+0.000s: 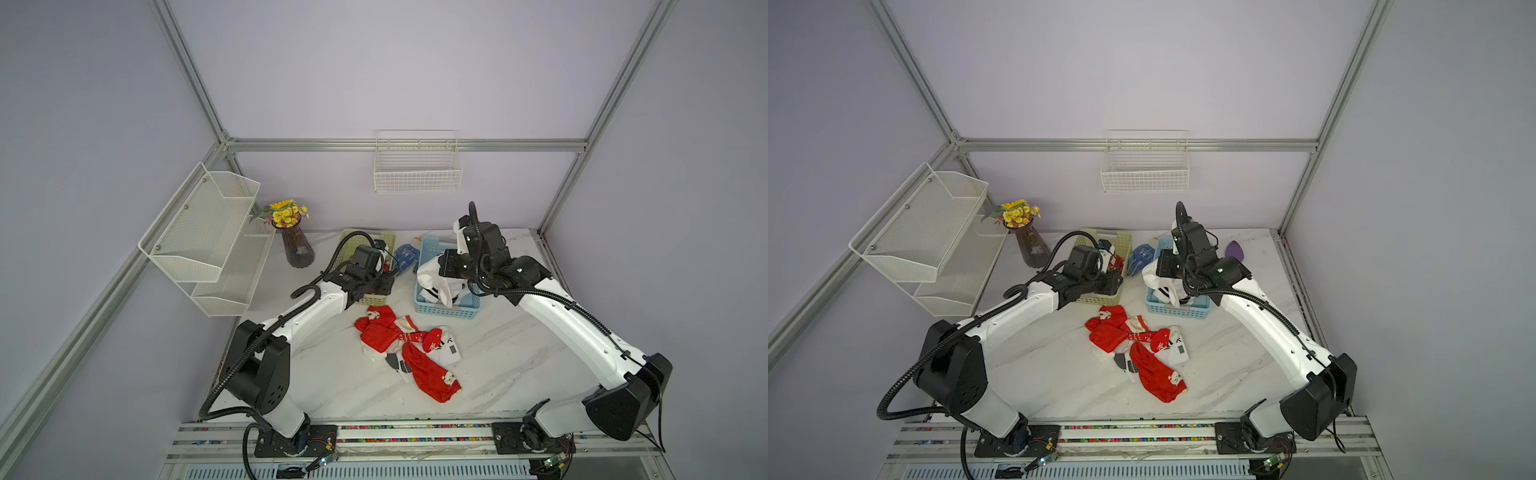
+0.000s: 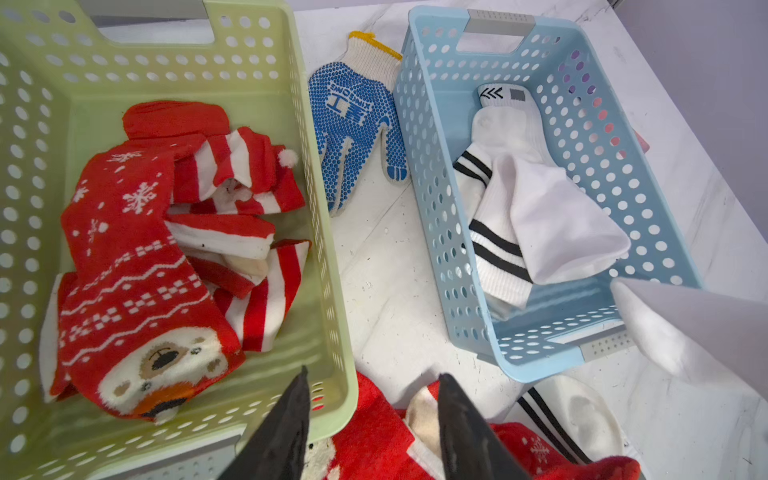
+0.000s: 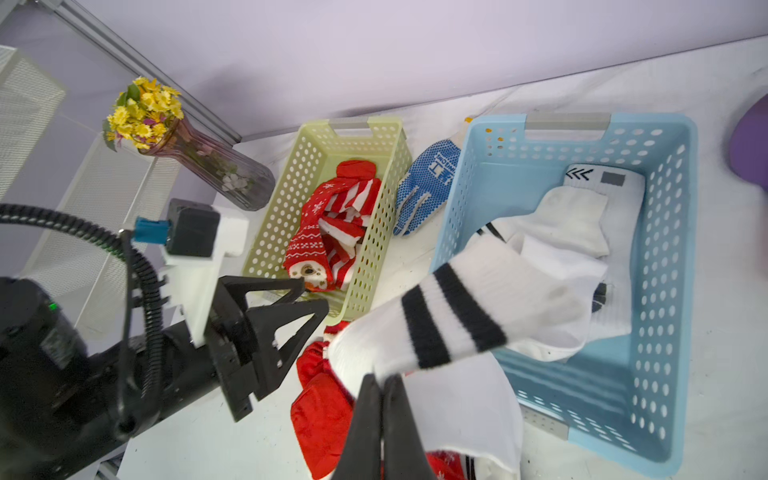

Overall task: Sort the socks into the basket by color
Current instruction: Place the sock in the bin.

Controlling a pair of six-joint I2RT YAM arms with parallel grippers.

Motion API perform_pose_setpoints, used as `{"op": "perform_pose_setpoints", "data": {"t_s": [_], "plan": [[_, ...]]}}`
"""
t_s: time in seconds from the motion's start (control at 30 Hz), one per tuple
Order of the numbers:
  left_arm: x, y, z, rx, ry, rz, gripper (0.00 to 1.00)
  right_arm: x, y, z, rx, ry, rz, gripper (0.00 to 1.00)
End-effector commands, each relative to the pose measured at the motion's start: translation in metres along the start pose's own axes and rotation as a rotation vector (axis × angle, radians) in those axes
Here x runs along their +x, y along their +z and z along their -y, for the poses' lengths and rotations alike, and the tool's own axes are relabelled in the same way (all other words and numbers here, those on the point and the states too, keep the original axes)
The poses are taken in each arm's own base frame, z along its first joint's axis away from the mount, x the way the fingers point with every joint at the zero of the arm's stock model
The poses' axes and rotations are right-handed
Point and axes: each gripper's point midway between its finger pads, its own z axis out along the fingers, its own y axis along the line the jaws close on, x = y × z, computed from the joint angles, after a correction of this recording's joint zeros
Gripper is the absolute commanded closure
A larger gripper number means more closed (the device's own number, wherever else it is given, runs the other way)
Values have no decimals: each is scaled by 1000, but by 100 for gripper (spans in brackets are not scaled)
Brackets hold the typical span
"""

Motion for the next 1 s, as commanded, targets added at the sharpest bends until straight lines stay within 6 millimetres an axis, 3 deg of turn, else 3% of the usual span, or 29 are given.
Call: {"op": "perform_pose_setpoints", "data": {"t_s": [0.0,0.53,0.83,0.97], "plan": [[-8,-6,6,23,-11,40,51,-15,2,5,-1,-27,22,98],[-1,2,5,17,-13,16,51,-11,50,28,-21,23,-22,98],[3,8,5,15,-14,1,51,-5,78,60,-13,54,-44,99],[4,11,5,15,-14,-4,51,-11,93,75,-8,51,-27,99]]}}
